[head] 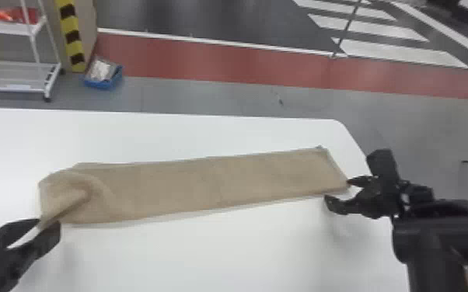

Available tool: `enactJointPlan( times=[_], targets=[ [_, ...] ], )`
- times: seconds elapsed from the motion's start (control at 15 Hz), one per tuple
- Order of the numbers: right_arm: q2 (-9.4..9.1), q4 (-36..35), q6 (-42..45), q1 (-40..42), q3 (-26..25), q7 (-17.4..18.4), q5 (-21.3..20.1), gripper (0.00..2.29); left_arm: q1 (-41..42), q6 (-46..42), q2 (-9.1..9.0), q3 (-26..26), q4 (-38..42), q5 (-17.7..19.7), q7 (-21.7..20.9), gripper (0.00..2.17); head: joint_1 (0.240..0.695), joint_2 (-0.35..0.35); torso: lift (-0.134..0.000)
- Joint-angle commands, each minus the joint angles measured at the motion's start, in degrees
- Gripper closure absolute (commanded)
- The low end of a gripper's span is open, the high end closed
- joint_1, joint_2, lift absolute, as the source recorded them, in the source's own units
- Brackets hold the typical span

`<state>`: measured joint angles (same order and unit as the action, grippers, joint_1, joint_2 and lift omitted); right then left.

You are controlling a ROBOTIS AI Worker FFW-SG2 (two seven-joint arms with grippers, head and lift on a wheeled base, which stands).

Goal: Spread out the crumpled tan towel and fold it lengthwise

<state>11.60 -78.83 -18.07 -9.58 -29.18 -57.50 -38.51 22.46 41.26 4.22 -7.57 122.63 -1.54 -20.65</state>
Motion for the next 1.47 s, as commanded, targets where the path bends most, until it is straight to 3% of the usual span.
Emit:
enactJointPlan(
  times=[0.0, 0.2, 0.33, 0.53, 0.8, 1.0, 1.07, 1.2, 1.27, 1.33, 1.4],
  targets=[
    [0.0, 0.0, 0.0, 0.0, 0.0, -0.1, 0.0, 0.09, -0.1, 0.0, 0.0, 0.1, -0.1, -0.5, 0.1, 0.73, 0.695, -0.251, -0.124],
    [0.0, 0.0, 0.0, 0.0, 0.0, -0.1, 0.0, 0.09, -0.1, 0.0, 0.27, 0.0, -0.1, -1.4, -0.2, 0.73, 0.695, -0.249, -0.124],
    [0.0, 0.0, 0.0, 0.0, -0.1, -0.1, 0.0, 0.09, -0.3, 0.2, 0.35, -0.1, 0.0, -1.7, -0.4, 1.85, 0.695, -0.247, -0.124],
    [0.0, -0.5, 0.0, 0.0, -0.4, -0.2, 0.3, 0.09, -0.7, 0.5, 0.79, -1.0, 0.1, -1.8, -2.9, 1.86, 0.695, -0.243, -0.124],
    [-0.26, -2.6, -4.6, -0.3, -1.4, -1.2, 7.7, 0.09, -1.3, 1.4, 1.23, -2.7, 0.9, -2.8, -9.1, 1.86, 0.695, -0.242, -0.124],
    [-0.26, -2.3, -5.4, -2.2, 1.3, -1.0, 6.6, 0.12, -1.3, 1.4, 1.5, -3.0, 1.0, -3.3, -11.4, 1.86, 0.695, -0.234, -0.124],
    [-0.26, -1.2, -5.4, -2.9, 1.1, -1.0, 7.2, 0.23, -1.3, 1.4, 1.5, -3.0, 1.1, -3.3, -11.7, 1.86, 0.695, -0.226, -0.124],
    [-0.26, -1.0, -7.4, -4.1, -0.7, -2.0, 12.2, 0.63, -1.2, 1.4, 1.5, -3.1, 1.2, -3.3, -12.2, 1.86, 0.695, -0.216, -0.124],
    [-0.26, -1.0, -10.7, -5.2, -1.6, -2.9, 13.4, 1.08, -1.2, 1.4, 1.58, -3.2, 1.5, -3.4, -12.7, 1.86, 0.695, -0.213, -0.124],
    [-0.26, -1.1, -10.9, -5.3, -1.0, -2.3, 12.4, 1.86, -1.1, 1.2, 1.58, -3.4, 1.5, -3.4, -13.0, 1.86, 0.695, -0.212, -0.124],
    [-0.26, -0.6, -10.9, -5.3, -0.1, -1.6, 10.7, 2.22, -1.2, 1.2, 1.67, -3.5, 1.5, -3.4, -13.1, 1.86, 0.695, -0.212, -0.124]
  ],
)
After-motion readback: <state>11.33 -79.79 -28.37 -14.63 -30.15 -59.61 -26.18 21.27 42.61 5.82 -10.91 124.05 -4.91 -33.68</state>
